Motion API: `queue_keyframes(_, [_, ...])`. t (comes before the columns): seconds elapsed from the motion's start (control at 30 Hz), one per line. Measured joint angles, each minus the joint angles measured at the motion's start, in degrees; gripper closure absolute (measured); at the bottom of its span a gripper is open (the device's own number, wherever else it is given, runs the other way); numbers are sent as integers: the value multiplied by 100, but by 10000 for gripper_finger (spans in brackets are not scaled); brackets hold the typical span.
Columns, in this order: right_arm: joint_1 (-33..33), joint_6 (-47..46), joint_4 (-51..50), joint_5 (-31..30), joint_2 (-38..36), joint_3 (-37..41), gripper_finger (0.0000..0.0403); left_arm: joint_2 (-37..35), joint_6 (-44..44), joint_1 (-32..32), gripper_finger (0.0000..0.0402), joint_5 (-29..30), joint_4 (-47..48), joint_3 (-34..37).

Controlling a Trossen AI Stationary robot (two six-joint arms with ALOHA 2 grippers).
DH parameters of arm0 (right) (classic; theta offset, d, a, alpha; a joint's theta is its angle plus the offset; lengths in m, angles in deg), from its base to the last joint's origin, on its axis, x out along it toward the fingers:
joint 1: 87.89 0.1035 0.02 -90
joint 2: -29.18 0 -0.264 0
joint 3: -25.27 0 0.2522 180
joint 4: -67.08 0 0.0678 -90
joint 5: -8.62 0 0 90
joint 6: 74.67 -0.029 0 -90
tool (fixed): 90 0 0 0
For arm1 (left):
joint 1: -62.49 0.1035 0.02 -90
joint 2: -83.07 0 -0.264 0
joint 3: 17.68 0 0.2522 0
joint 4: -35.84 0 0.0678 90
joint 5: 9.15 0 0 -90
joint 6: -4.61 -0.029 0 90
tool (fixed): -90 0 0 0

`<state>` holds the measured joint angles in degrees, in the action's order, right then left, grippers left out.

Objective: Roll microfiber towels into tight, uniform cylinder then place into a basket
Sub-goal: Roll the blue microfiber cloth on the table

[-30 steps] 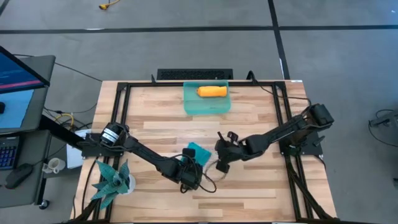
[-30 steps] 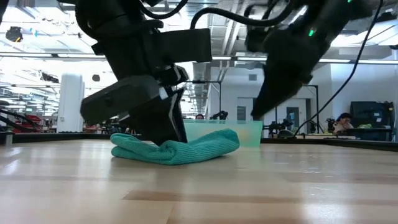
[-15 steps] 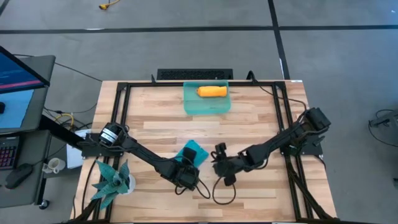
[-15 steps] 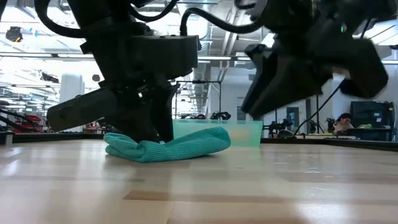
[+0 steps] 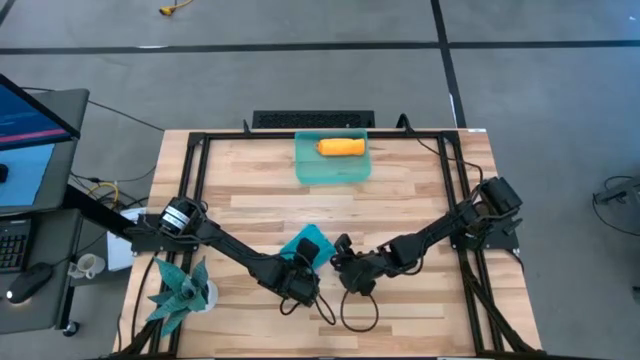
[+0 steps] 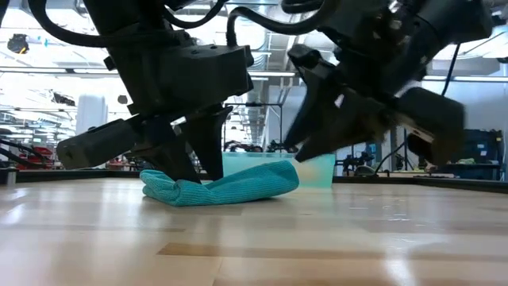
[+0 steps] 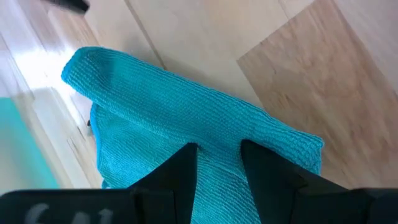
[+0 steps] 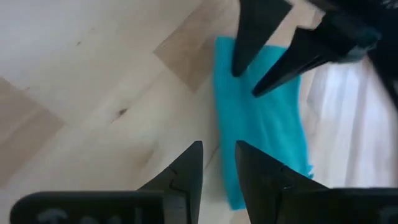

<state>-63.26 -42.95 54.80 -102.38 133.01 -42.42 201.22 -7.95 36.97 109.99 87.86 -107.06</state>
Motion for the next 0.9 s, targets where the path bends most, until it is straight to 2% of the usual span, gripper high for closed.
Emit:
queue_keyframes(0.13, [-199, 167, 187, 44, 24, 0, 283, 0, 146, 2, 276, 4, 0, 0])
queue_keyframes(0.3, [-439, -153, 120, 171, 54, 0, 271, 0, 318, 4, 276, 4, 11, 0])
queue_keyframes(0.43, [-441, -129, 265, 232, 54, 0, 256, 0, 322, 4, 276, 7, 11, 0])
queue_keyframes(0.63, [-490, -126, 306, 636, 52, 0, 233, 0, 329, 7, 276, 7, 11, 0])
queue_keyframes(0.9, [-690, -179, 276, 814, 52, 0, 228, 0, 406, 7, 276, 9, 11, 0])
